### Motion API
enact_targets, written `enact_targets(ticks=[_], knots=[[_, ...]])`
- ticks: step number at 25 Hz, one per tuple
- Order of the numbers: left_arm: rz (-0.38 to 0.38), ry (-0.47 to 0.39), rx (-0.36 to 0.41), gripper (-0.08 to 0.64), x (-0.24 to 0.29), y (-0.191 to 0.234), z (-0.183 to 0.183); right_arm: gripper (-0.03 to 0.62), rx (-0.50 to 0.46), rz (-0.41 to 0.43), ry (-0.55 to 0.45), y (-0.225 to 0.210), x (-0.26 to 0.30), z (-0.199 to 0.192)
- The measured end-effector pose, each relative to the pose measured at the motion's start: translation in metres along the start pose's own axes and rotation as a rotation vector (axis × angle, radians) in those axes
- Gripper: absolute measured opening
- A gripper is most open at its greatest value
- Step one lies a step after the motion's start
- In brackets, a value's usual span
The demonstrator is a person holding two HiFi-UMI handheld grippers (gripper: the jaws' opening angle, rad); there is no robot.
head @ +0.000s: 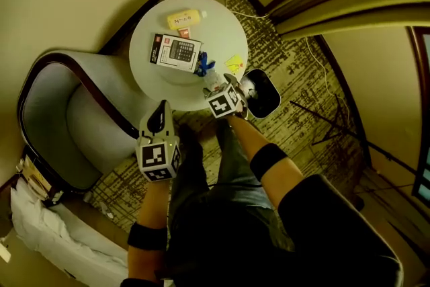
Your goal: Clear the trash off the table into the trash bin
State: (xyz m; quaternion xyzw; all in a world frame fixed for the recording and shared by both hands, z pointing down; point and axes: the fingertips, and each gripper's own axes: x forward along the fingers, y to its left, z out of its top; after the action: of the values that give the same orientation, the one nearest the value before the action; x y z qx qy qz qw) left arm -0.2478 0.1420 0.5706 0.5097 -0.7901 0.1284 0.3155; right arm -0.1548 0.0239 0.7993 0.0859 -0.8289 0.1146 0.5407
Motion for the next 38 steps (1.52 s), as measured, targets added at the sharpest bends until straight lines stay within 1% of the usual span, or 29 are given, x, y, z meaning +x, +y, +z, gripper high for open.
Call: enact_targets(ticks=[4,9,12,14,16,19,21,22,26,28,29,33,38], knots=[[0.006,0.024,0.003,0.000,0.012,0.003,-0.012,0.408,0.001,0.011,0.040,-0.001,0.025,-0.009],[0.023,0.032,-0.010,0.000,0.014,0.008,-0.021,0.407,0.023,-0.006,0.084,-0.006,0.046,-0.025],[0.032,0.036,-0.020,0.000,0.012,0.009,-0.026,0.405,0.000,-0.005,0.094,-0.006,0.049,-0.025],[0.039,0.048,-0.037,0.000,0.010,0.009,-0.031,0.403,-0.015,0.013,0.107,-0.002,0.053,-0.027],[0.045,0.053,-0.045,0.000,0.008,0.008,-0.034,0.367,-0.029,0.034,0.119,0.003,0.055,-0.028],[0.045,0.060,-0.050,0.000,0.007,0.006,-0.039,0.348,-0.025,0.048,0.127,0.006,0.059,-0.033],[0.045,0.064,-0.047,0.000,0.007,0.006,-0.043,0.297,-0.009,0.052,0.129,0.005,0.060,-0.034],[0.043,0.067,-0.045,0.000,0.007,0.005,-0.044,0.282,-0.005,0.047,0.128,0.003,0.059,-0.033],[0.043,0.065,-0.047,0.000,0.005,0.006,-0.044,0.188,-0.007,0.037,0.103,0.001,0.050,-0.027],[0.040,0.067,-0.048,0.000,0.004,0.006,-0.044,0.119,-0.014,0.038,0.094,0.002,0.044,-0.026],[0.037,0.068,-0.048,0.000,0.003,0.006,-0.043,0.106,-0.012,0.041,0.094,0.003,0.043,-0.027],[0.035,0.059,-0.038,0.000,0.001,0.009,-0.041,0.089,-0.008,0.033,0.085,0.003,0.035,-0.026],[0.021,0.045,-0.034,0.000,-0.003,0.007,-0.034,0.081,0.000,0.019,0.049,0.000,0.013,-0.016]])
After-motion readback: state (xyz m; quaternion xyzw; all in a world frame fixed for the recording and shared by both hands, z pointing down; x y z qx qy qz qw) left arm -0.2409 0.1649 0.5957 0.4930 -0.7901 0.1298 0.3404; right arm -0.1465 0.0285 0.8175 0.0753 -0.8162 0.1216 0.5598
